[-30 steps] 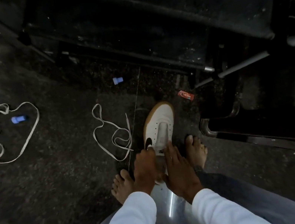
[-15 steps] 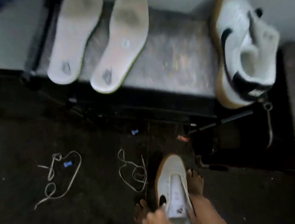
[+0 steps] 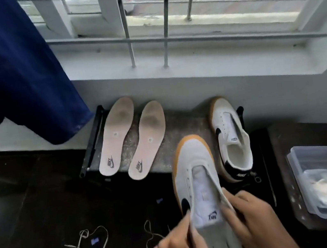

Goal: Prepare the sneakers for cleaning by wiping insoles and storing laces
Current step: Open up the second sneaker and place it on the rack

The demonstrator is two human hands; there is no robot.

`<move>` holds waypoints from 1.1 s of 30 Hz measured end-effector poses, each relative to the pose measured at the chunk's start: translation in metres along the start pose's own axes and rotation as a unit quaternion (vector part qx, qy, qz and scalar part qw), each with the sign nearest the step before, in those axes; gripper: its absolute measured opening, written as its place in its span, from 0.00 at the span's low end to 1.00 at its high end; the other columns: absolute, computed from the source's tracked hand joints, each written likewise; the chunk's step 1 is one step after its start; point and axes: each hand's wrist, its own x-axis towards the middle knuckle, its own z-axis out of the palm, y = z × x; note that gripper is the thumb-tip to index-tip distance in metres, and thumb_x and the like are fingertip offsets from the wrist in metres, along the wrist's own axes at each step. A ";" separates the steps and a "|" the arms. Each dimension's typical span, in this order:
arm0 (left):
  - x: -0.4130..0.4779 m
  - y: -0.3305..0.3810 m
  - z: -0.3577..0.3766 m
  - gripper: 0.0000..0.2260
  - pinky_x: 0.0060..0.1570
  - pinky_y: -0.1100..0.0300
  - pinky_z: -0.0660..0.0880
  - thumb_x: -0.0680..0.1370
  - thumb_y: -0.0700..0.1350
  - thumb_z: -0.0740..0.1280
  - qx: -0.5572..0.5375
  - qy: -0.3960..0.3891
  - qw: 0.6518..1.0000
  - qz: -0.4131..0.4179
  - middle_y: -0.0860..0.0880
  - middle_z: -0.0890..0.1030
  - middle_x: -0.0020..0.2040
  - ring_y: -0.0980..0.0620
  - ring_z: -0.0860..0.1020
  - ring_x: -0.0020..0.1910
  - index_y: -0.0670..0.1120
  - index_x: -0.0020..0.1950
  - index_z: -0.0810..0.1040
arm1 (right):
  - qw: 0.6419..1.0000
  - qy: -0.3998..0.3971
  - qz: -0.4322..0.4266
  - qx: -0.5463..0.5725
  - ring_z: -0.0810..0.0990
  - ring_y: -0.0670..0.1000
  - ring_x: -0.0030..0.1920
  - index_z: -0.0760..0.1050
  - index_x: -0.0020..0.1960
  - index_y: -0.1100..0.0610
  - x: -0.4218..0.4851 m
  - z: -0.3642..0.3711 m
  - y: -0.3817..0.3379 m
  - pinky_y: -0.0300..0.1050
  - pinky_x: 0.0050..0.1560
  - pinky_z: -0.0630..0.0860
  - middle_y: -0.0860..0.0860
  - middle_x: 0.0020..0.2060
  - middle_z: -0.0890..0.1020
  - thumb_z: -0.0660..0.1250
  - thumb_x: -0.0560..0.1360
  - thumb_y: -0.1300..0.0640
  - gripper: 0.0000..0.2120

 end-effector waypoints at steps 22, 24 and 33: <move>0.195 0.041 0.083 0.03 0.31 0.53 0.74 0.73 0.42 0.70 0.150 -0.009 0.988 0.029 0.43 0.84 0.33 0.35 0.80 0.35 0.47 0.42 0.83 | 0.990 -0.061 -0.017 -0.126 0.77 0.59 0.42 0.73 0.46 0.59 0.222 0.019 0.046 0.50 0.41 0.69 0.56 0.41 0.77 0.57 0.80 0.53 0.11; 0.191 0.037 0.086 0.08 0.32 0.54 0.76 0.73 0.43 0.71 0.157 -0.003 0.987 0.040 0.45 0.86 0.37 0.39 0.83 0.37 0.49 0.51 0.85 | 0.991 -0.060 -0.019 -0.121 0.77 0.59 0.43 0.73 0.47 0.58 0.221 0.020 0.048 0.48 0.39 0.67 0.55 0.42 0.77 0.57 0.80 0.52 0.11; 0.197 0.022 0.108 0.27 0.63 0.52 0.75 0.79 0.52 0.68 0.039 -0.075 0.996 -0.029 0.42 0.79 0.67 0.44 0.78 0.64 0.44 0.75 0.67 | 0.993 -0.025 0.038 -0.107 0.76 0.61 0.40 0.64 0.35 0.55 0.216 0.022 0.045 0.47 0.37 0.65 0.55 0.35 0.77 0.61 0.78 0.48 0.16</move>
